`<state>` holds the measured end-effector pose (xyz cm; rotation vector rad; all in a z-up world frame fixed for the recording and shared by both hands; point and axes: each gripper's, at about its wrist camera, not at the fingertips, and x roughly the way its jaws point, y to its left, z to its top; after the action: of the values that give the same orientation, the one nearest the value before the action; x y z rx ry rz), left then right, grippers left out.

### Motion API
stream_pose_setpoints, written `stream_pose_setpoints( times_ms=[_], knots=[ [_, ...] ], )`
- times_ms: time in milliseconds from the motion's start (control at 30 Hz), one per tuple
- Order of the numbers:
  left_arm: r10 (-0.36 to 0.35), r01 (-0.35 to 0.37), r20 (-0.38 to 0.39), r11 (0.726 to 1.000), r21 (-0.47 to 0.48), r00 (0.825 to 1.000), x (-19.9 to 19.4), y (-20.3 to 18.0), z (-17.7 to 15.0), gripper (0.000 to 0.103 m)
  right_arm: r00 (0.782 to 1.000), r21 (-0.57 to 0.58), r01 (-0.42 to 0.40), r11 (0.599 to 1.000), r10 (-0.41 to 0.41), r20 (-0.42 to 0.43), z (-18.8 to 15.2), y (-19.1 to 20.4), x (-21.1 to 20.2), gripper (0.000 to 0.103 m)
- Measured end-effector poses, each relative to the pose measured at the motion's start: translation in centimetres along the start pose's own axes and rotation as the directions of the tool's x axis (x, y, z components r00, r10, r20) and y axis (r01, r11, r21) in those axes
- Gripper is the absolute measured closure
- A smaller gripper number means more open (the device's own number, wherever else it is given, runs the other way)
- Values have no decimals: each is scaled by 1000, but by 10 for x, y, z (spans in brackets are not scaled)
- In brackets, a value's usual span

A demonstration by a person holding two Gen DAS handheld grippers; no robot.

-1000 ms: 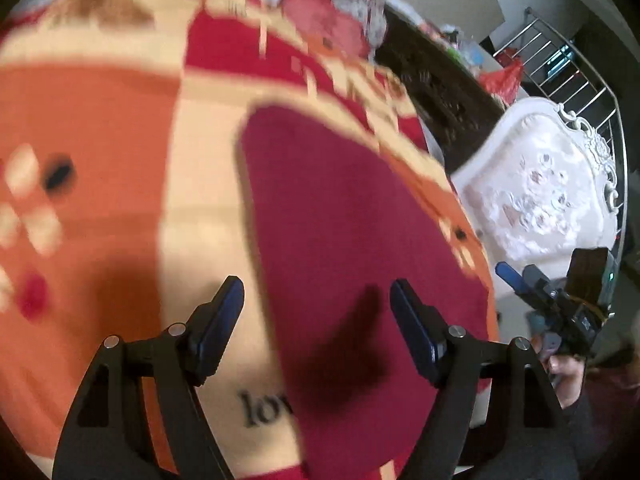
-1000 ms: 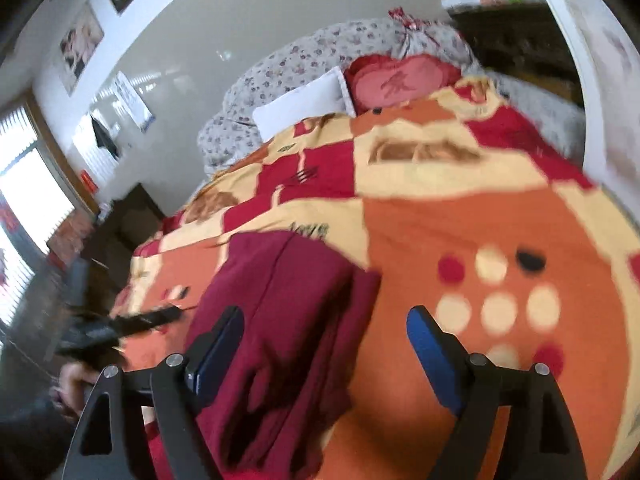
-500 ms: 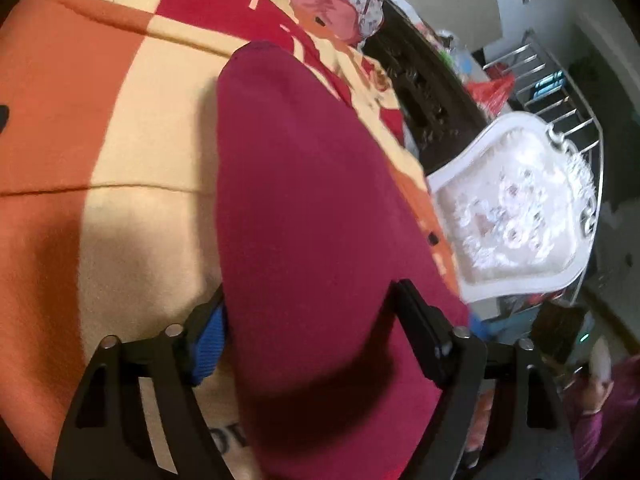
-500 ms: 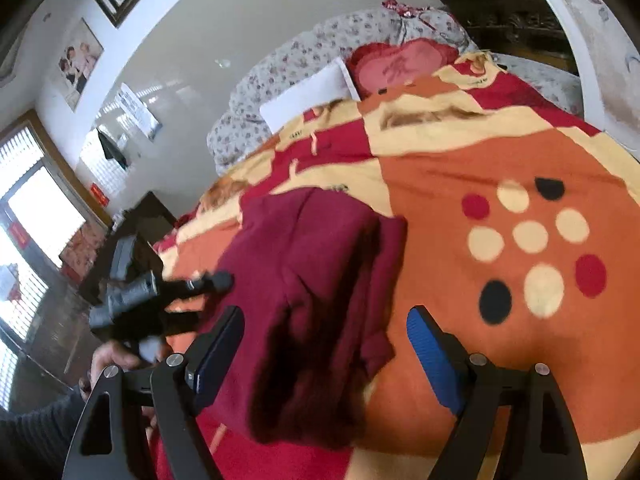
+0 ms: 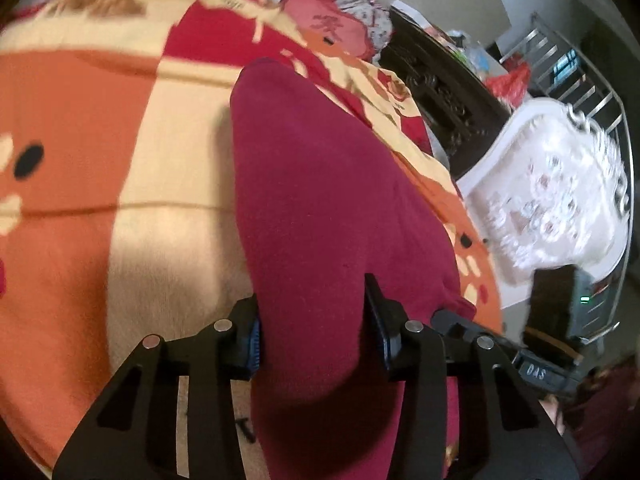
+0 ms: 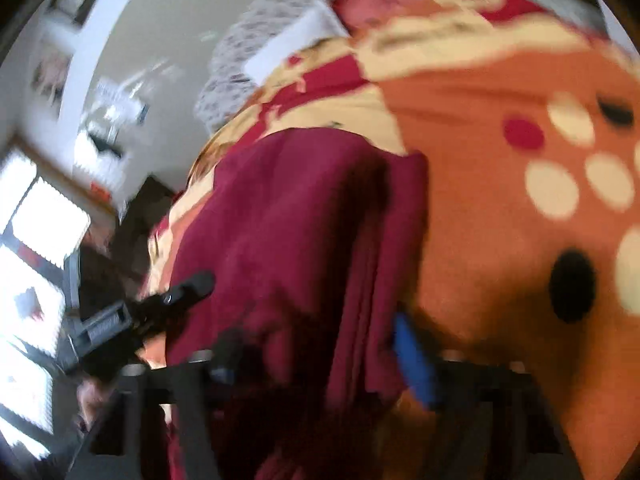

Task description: Fold small clothes

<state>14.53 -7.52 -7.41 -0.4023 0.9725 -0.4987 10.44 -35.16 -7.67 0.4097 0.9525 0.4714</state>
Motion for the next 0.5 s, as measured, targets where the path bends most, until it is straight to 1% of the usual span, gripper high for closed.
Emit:
stream_pose_setpoints(
  times_ms=[67,133,233,333,400,433,500],
  knots=[
    [3,-3,15,1000,2,1000,-2,-1,-1,63,1000,-43,20,999,-19,11,0,6,-3,58],
    [-10,10,20,1000,-22,1000,-4,2,-1,64,1000,-41,2,999,-1,22,1,6,-7,62],
    [-35,37,40,998,-49,999,-15,7,2,66,998,-47,-32,998,34,52,4,13,-14,65],
    [-38,41,77,998,-41,996,-37,8,11,66,996,-92,-51,994,57,71,11,33,-18,66],
    [-34,39,105,998,-44,994,-53,14,19,66,992,-109,-80,991,90,84,20,46,-14,66],
    [-28,34,123,999,-42,992,-62,17,23,66,990,-123,-94,988,105,89,26,55,-10,66],
    [6,-1,163,1000,-28,987,-81,26,33,66,987,-139,-124,982,137,88,35,69,1,66]
  ],
)
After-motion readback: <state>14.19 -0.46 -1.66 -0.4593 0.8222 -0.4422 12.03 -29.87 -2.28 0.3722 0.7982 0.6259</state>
